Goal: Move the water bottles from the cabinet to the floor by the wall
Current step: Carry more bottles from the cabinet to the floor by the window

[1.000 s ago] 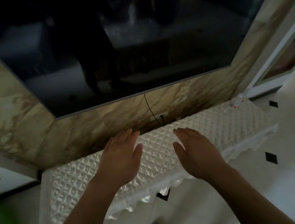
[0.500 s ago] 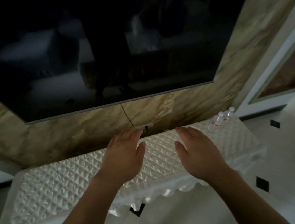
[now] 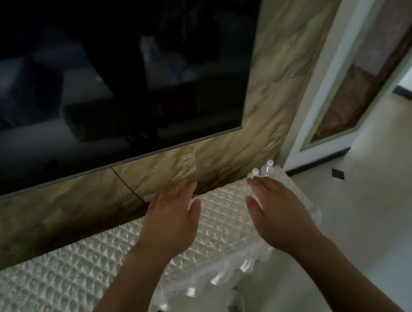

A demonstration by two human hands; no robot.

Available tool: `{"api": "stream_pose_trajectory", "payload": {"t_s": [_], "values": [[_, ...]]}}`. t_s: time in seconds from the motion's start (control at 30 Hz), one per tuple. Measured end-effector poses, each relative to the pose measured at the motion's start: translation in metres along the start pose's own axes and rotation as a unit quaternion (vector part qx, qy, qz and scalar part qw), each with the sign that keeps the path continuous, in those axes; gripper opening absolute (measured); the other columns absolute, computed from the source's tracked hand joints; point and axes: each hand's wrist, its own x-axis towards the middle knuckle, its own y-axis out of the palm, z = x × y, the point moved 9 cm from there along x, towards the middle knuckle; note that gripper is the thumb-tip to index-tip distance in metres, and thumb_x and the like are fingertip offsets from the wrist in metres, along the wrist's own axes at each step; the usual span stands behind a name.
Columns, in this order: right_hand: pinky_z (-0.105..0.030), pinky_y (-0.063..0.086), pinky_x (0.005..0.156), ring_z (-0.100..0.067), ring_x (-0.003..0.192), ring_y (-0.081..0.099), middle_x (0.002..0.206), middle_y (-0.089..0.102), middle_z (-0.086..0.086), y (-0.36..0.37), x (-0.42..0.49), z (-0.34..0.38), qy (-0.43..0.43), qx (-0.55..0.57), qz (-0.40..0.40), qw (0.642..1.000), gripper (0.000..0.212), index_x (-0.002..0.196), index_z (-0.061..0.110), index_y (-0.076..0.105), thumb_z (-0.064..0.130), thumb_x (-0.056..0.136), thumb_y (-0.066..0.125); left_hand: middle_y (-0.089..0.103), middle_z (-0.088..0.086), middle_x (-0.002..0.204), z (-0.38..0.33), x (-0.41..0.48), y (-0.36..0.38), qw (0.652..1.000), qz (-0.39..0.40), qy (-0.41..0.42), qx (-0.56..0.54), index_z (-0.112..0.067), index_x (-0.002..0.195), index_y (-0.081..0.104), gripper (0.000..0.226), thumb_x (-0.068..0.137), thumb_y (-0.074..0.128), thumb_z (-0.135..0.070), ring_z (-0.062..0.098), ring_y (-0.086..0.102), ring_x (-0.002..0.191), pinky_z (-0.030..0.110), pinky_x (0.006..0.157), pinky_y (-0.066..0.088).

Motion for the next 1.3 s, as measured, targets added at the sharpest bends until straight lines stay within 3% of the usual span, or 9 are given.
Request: {"api": "stream_pose_trajectory", "payload": {"t_s": [0.1, 0.23, 0.5, 0.7, 1.13, 1.3], "values": [[-0.039, 0.033, 0.115, -0.017, 0.138, 0.04, 0.147, 0.048, -0.003, -0.001, 0.02, -0.032, 0.001, -0.009, 0.002, 1.0, 0.066, 0.144, 0.017, 0.044, 0.05, 0.093, 0.018, 0.031, -0.003, 0.158, -0.016, 0.032, 0.018, 1.0, -0.002, 0.003, -0.007, -0.028, 0.151, 0.032, 0.059, 0.097, 0.023, -0.05, 0.015, 0.024, 0.147, 0.036, 0.121, 0.017], [-0.033, 0.022, 0.118, -0.015, 0.144, 0.03, 0.155, 0.038, 0.0, -0.005, 0.059, -0.075, 0.014, -0.022, 0.029, 0.999, 0.052, 0.148, 0.021, 0.036, 0.042, 0.101, 0.028, 0.035, -0.002, 0.157, -0.035, 0.087, 0.038, 1.0, -0.003, 0.004, -0.028, -0.028, 0.149, 0.036, 0.066, 0.092, 0.016, -0.055, 0.016, 0.028, 0.145, 0.041, 0.12, 0.023], [-0.035, 0.034, 0.111, -0.016, 0.133, 0.043, 0.144, 0.049, -0.001, -0.032, 0.15, -0.146, 0.028, -0.023, 0.022, 0.999, 0.047, 0.142, 0.019, 0.044, 0.038, 0.101, 0.033, 0.029, -0.003, 0.159, -0.074, 0.187, 0.048, 0.999, 0.0, -0.009, -0.045, -0.026, 0.151, 0.031, 0.059, 0.097, 0.023, -0.048, 0.014, 0.021, 0.147, 0.039, 0.121, 0.018], [-0.034, 0.027, 0.114, -0.015, 0.14, 0.035, 0.151, 0.042, 0.0, -0.033, 0.192, -0.182, 0.027, -0.021, 0.036, 0.999, 0.049, 0.146, 0.021, 0.039, 0.04, 0.101, 0.033, 0.026, -0.004, 0.16, -0.094, 0.23, 0.055, 0.999, 0.017, -0.016, -0.037, -0.028, 0.152, 0.029, 0.062, 0.094, 0.018, -0.049, 0.013, 0.017, 0.148, 0.042, 0.121, 0.017], [-0.035, 0.03, 0.112, -0.019, 0.136, 0.04, 0.148, 0.046, -0.003, -0.038, 0.255, -0.267, -0.051, -0.01, 0.068, 0.996, 0.048, 0.144, 0.017, 0.043, 0.036, 0.101, 0.037, 0.03, -0.001, 0.159, -0.139, 0.292, 0.095, 0.997, 0.006, -0.074, -0.004, -0.026, 0.15, 0.032, 0.076, 0.086, 0.006, -0.057, 0.015, 0.022, 0.147, 0.04, 0.121, 0.019], [-0.039, 0.033, 0.114, -0.021, 0.138, 0.038, 0.149, 0.044, -0.005, -0.041, 0.295, -0.315, -0.093, -0.005, 0.1, 0.991, 0.053, 0.147, 0.015, 0.04, 0.04, 0.1, 0.033, 0.036, -0.001, 0.156, -0.171, 0.321, 0.114, 0.992, -0.013, -0.122, 0.004, -0.026, 0.148, 0.036, 0.066, 0.092, 0.016, -0.052, 0.015, 0.026, 0.145, 0.041, 0.119, 0.023]]}}
